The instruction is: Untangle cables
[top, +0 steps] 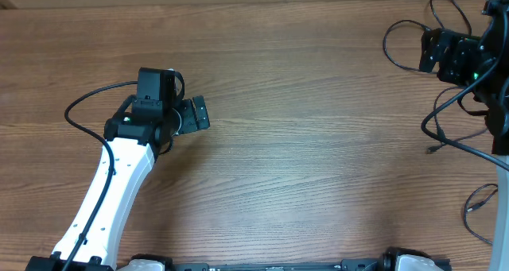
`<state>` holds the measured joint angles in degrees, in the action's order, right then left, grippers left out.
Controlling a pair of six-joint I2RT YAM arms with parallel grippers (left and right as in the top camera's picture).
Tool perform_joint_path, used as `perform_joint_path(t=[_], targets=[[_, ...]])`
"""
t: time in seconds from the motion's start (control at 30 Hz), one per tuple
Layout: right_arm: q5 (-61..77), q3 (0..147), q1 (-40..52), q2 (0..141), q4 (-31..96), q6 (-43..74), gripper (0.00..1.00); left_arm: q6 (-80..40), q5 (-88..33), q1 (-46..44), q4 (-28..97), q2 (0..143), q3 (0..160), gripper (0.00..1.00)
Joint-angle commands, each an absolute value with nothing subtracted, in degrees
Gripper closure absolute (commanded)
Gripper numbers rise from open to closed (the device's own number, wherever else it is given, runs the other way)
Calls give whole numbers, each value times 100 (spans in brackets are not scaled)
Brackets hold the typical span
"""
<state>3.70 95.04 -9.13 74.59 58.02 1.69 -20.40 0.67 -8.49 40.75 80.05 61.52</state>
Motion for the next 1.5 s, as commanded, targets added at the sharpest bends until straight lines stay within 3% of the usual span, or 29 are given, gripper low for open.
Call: perform_joint_path(t=[0.0, 1.13, 1.47], targets=[[399, 9564, -902, 7481, 5782, 196, 0, -1929, 43, -827, 4069, 8027, 6198, 0], [399, 9564, -902, 7481, 5782, 196, 0, -1610, 657, -827, 4641, 7332, 6198, 0], [399, 9564, -902, 7481, 5782, 193, 0, -1321, 530, -827, 3649, 6381, 5730, 0]])
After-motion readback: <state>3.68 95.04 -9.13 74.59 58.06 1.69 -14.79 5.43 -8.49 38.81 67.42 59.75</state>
